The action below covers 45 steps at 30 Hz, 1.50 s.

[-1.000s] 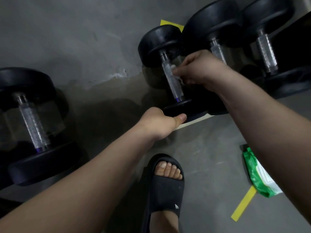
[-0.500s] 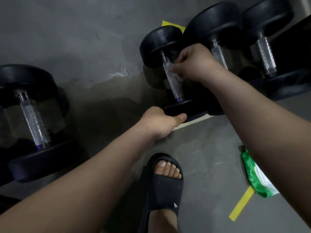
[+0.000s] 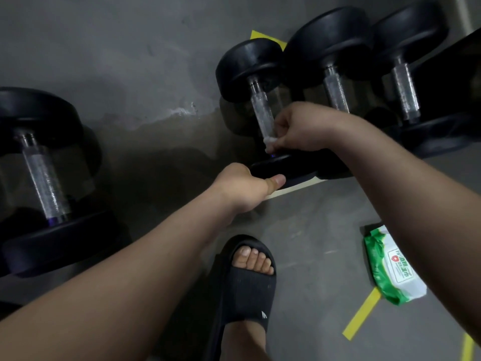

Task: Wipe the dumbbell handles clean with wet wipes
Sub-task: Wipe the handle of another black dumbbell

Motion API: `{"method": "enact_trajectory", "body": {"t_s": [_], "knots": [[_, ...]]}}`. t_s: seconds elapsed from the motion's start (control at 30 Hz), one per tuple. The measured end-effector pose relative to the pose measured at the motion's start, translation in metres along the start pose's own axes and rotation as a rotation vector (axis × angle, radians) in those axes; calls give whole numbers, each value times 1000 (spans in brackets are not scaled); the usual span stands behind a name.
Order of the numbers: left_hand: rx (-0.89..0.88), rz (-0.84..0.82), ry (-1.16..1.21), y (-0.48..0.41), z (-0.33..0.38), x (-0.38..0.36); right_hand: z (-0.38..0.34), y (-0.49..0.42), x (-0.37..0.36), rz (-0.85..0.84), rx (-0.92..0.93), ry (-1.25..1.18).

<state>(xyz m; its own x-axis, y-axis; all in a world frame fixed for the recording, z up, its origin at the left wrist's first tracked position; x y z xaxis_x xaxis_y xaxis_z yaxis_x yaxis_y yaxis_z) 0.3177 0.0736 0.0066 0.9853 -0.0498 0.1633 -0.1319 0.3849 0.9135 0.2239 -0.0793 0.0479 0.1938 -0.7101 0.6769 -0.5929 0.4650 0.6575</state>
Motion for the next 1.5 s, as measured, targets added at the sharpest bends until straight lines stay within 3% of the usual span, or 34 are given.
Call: {"method": "enact_trajectory", "body": {"t_s": [0.2,0.33,0.5,0.67,0.73,0.87,1.07,1.3,1.5], "knots": [[-12,2,-32,3,3,2,15,-6,7,-167,-67,107],[-9,-3,-26,2,3,1,18,-11,-2,-138,-72,56],[-6,4,-23,4,2,1,14,4,8,-37,-58,-217],[-3,-19,-197,9,6,19,-5,0,-8,20,-13,-150],[-62,77,-235,9,9,32,0,1,-11,70,-5,-178],[-268,279,26,2,16,39,6,9,-16,187,-12,-230],[-323,220,35,-23,32,15,13,19,-9,173,22,-226],[-257,296,-33,-37,41,5,25,40,1,147,64,-304],[-235,151,-45,-42,36,16,29,37,2,85,88,-248]]}}
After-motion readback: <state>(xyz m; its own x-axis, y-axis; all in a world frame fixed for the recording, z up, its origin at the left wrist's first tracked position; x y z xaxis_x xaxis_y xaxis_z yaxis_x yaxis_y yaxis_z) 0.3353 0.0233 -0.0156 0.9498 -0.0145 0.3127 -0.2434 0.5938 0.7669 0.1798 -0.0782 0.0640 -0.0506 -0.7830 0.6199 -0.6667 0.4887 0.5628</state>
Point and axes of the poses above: each hand's wrist, its own y-axis away from the middle knuckle, its own x-axis out of the back of the hand, z = x × y, the point moved 1 cm from there along -y, towards the middle knuckle, and after that the axes turned 11 degrees about x, right-handed, at the moved point
